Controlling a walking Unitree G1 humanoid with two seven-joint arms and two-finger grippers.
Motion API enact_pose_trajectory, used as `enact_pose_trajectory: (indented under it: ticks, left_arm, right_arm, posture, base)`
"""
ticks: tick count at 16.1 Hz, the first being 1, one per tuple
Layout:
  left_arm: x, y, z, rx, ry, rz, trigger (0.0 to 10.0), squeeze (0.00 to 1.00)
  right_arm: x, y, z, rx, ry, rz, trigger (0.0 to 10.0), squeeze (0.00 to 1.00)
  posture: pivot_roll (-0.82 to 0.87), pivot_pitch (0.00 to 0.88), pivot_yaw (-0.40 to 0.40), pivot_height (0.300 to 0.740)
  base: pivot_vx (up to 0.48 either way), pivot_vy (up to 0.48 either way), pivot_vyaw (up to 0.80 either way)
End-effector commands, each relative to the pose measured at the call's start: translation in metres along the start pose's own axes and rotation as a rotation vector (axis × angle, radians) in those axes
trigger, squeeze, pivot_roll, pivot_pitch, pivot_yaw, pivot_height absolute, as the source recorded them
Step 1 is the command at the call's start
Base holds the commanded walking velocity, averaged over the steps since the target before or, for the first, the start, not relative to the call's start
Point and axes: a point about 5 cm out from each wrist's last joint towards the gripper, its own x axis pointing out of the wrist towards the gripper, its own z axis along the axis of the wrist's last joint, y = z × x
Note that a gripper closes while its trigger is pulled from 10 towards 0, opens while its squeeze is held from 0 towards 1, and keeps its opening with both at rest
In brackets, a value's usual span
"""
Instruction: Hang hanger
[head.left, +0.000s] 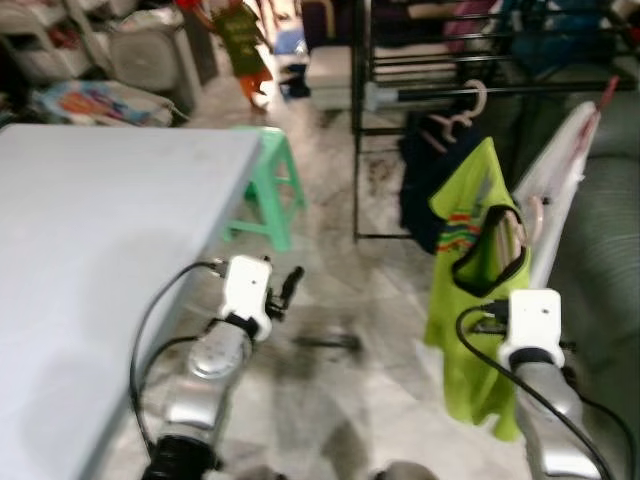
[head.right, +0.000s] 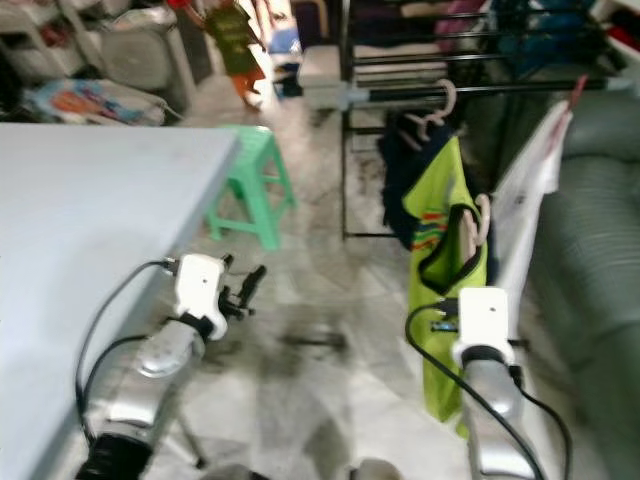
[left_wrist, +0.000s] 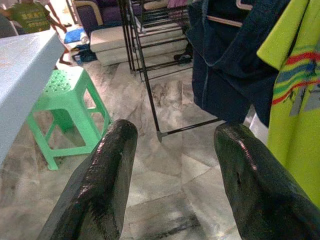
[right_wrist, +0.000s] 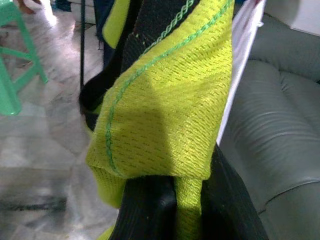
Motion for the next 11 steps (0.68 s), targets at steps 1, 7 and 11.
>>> enact_pose_trajectory:
  ticks: [1,7,11]
  left_arm:
    - [0.0014,0.0013,0.0023,0.009,-0.007,-0.001,10.0,0.00]
    - [0.0012,0.0020,0.0008,0.004,-0.005,0.014,10.0,0.00]
    - [0.0029,0.0029,0.0008,-0.019,-0.008,0.042,10.0,0.00]
  right_arm:
    - [0.0033,0.0011,0.0105,-0.004,-0.052,0.012,10.0,0.00]
    - [0.0065,0.0050,0.0127,-0.032,-0.066,0.057,10.0,0.00]
    - [0.0064,0.0084,0.0134,-0.034,-0.072,0.076,10.0,0.00]
  posture:
    - [-0.09,0.000,0.093,0.740]
    - [-0.08,0.000,0.085,0.740]
    - [-0.09,0.000,0.084,0.740]
  base:
    - [0.000,-0.405,0.00]
    - [0.000,-0.272,0.70]
    - [0.000,0.000,0.80]
